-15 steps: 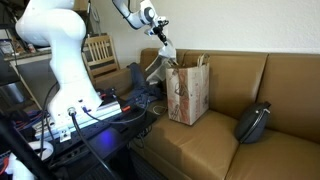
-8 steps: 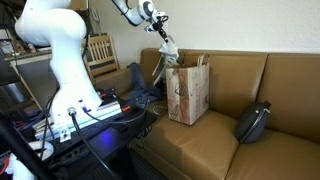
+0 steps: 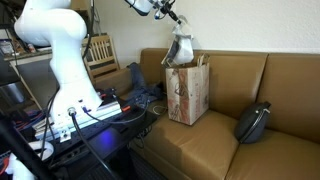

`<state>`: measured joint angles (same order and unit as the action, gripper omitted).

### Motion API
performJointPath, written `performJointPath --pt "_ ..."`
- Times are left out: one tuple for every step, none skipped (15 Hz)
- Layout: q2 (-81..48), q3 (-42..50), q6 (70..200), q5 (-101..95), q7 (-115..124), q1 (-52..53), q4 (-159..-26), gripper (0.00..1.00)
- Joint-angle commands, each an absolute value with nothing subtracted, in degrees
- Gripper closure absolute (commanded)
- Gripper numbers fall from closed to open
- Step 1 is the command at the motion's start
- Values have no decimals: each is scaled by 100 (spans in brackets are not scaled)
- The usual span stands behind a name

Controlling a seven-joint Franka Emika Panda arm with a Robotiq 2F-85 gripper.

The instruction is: Put the towel into the brown paper bag and put it on top of the jeans on the couch

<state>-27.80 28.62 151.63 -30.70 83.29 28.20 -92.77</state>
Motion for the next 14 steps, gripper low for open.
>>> performJointPath --pt "-1834 3109 14355 -4445 9716 3067 -9335 99" --pt "-1660 3584 14091 -4650 9961 3522 -9364 99" --pt "-1366 3609 13521 -5090 10217 3678 -9377 99" --pt "-1111 3817 13041 -5353 10221 3972 -9448 99" --pt "-835 3878 12547 -5519 10120 4181 -9481 99" --pt "-560 3881 12032 -5670 9999 4392 -9490 99" --pt "-338 3930 11517 -5841 9947 4625 -9480 99" --pt "-51 3809 10996 -5952 9853 4759 -9488 99" --pt "186 3663 10473 -6091 9845 4862 -9475 99" --pt "435 2660 10096 -6155 9777 4097 -9478 99" --pt "526 2401 9857 -6045 9730 3933 -9472 99" --pt "547 1936 9642 -5894 9701 3510 -9425 99" --pt "536 1533 9615 -5749 9808 3030 -9447 99" --pt "551 1282 9812 -5638 10038 2667 -9591 99"
